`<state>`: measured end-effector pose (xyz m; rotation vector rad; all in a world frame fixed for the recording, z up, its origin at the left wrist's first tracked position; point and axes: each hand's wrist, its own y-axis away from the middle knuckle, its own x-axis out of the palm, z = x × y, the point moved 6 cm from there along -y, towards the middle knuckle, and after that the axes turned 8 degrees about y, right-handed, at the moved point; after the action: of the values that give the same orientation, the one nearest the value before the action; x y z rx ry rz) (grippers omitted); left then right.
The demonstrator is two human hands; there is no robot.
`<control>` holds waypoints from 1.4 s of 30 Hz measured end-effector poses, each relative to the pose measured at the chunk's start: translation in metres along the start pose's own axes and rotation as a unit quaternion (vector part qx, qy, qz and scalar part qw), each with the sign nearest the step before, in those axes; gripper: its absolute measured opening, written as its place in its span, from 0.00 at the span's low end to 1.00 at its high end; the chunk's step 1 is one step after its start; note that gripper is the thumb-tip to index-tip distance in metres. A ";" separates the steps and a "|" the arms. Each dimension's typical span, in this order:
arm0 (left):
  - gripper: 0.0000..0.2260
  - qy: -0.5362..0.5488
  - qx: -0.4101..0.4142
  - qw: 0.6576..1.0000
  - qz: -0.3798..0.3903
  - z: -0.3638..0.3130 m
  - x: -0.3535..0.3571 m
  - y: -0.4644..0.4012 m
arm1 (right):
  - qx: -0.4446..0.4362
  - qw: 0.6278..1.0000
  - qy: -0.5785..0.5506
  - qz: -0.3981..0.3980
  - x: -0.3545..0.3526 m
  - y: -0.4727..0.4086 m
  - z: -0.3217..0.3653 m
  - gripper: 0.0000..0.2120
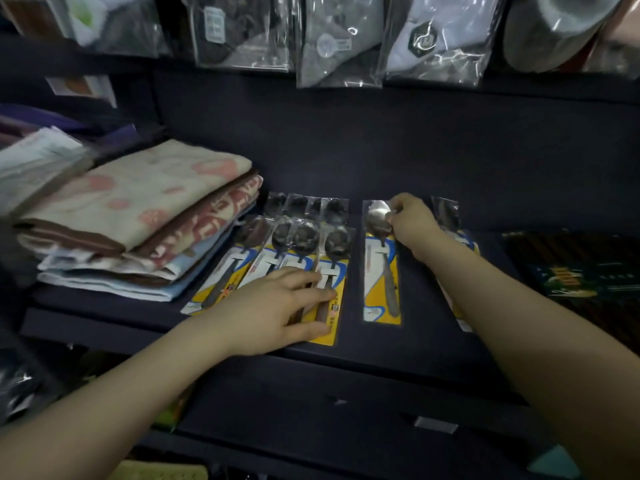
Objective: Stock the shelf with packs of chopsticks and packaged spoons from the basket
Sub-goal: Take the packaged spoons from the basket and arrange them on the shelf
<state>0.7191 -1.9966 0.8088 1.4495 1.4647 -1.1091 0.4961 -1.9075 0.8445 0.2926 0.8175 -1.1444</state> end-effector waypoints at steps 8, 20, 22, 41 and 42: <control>0.23 0.019 0.032 0.997 -0.062 0.003 -0.042 -0.057 | 0.035 0.997 0.062 -0.010 0.000 -0.034 -0.018 0.10; 0.10 0.040 -0.018 0.996 0.084 0.040 -0.040 -0.159 | 0.001 0.998 0.011 0.062 0.019 -0.062 -0.011 0.08; 0.08 0.091 -0.013 0.994 0.064 0.042 -0.042 -0.158 | 0.014 0.998 -0.017 0.063 0.022 -0.067 -0.011 0.07; 0.22 0.007 0.001 0.996 -0.093 0.031 -0.071 -0.098 | -0.139 0.964 0.213 0.073 0.029 -0.018 0.032 0.23; 0.22 0.009 0.019 0.995 -0.100 0.027 -0.070 -0.078 | -0.213 0.946 0.215 0.114 0.029 0.001 0.044 0.27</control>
<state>0.6434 -2.0419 0.8716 1.3634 1.6382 -1.2545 0.5202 -1.9531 0.8544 0.2705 1.3545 -0.6675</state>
